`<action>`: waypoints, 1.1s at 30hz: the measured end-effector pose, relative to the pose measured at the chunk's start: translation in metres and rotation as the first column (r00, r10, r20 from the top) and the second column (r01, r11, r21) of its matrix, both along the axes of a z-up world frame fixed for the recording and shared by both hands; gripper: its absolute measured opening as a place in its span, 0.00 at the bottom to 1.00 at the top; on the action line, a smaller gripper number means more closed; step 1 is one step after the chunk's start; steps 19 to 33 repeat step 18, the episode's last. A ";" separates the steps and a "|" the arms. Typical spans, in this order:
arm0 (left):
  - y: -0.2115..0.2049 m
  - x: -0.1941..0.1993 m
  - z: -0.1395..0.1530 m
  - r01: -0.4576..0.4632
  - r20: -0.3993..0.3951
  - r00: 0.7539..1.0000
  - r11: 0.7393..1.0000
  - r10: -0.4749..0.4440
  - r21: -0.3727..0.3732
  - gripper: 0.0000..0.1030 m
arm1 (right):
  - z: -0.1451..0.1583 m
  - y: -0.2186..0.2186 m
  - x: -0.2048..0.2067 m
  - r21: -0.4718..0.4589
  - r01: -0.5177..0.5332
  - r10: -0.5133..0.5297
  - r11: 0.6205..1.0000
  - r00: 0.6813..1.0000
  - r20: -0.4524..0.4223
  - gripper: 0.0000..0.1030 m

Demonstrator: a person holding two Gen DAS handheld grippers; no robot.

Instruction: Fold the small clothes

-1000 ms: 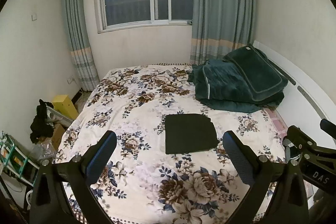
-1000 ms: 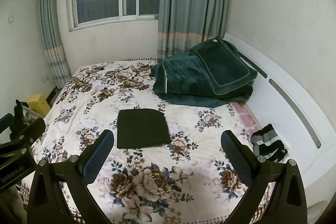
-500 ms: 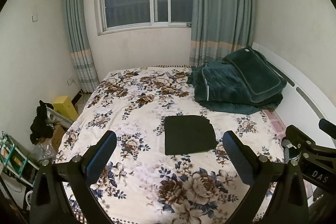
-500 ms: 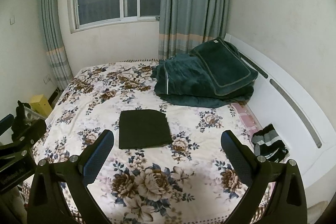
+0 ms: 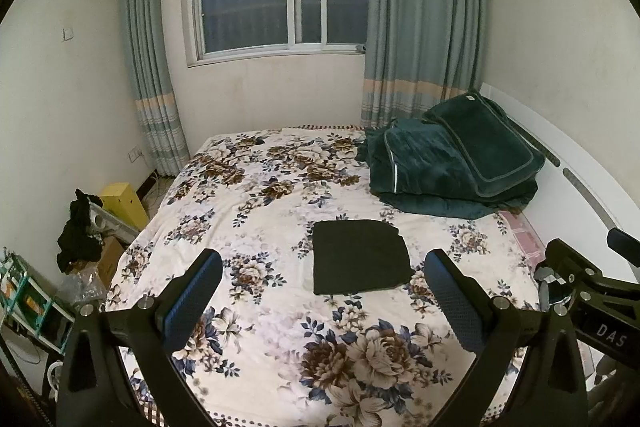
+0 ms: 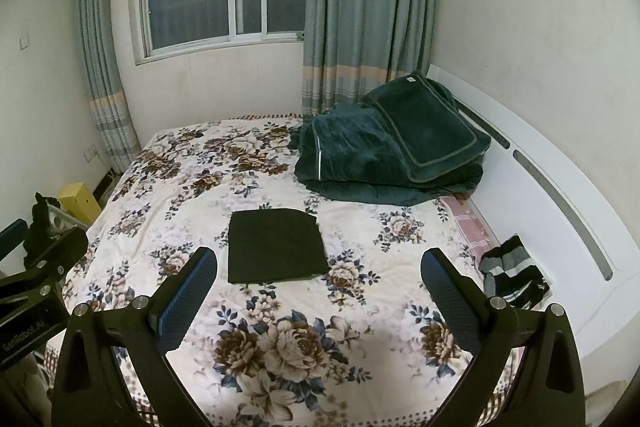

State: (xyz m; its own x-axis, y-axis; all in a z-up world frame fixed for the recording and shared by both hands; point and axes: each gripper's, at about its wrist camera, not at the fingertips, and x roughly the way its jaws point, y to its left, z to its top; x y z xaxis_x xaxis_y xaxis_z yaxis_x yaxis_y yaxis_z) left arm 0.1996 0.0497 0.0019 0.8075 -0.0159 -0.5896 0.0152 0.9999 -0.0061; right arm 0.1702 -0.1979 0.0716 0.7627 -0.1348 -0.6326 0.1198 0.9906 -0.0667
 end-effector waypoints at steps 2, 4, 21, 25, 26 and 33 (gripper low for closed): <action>0.000 -0.001 0.000 -0.001 0.001 1.000 1.000 0.001 0.001 1.00 | -0.001 0.001 -0.002 -0.001 0.002 -0.002 1.000 1.000 0.000 1.00; 0.000 -0.003 0.002 -0.003 0.001 1.000 1.000 0.003 -0.001 1.00 | 0.000 0.001 -0.003 0.001 0.002 -0.002 1.000 1.000 0.001 1.00; 0.000 -0.010 0.005 -0.011 0.016 1.000 1.000 0.011 -0.005 1.00 | 0.002 0.011 -0.007 0.003 -0.002 0.002 1.000 1.000 0.003 1.00; 0.000 -0.010 0.005 -0.011 0.016 1.000 1.000 0.011 -0.005 1.00 | 0.002 0.011 -0.007 0.003 -0.002 0.002 1.000 1.000 0.003 1.00; 0.000 -0.010 0.005 -0.011 0.016 1.000 1.000 0.011 -0.005 1.00 | 0.002 0.011 -0.007 0.003 -0.002 0.002 1.000 1.000 0.003 1.00; 0.000 -0.010 0.005 -0.011 0.016 1.000 1.000 0.011 -0.005 1.00 | 0.002 0.011 -0.007 0.003 -0.002 0.002 1.000 1.000 0.003 1.00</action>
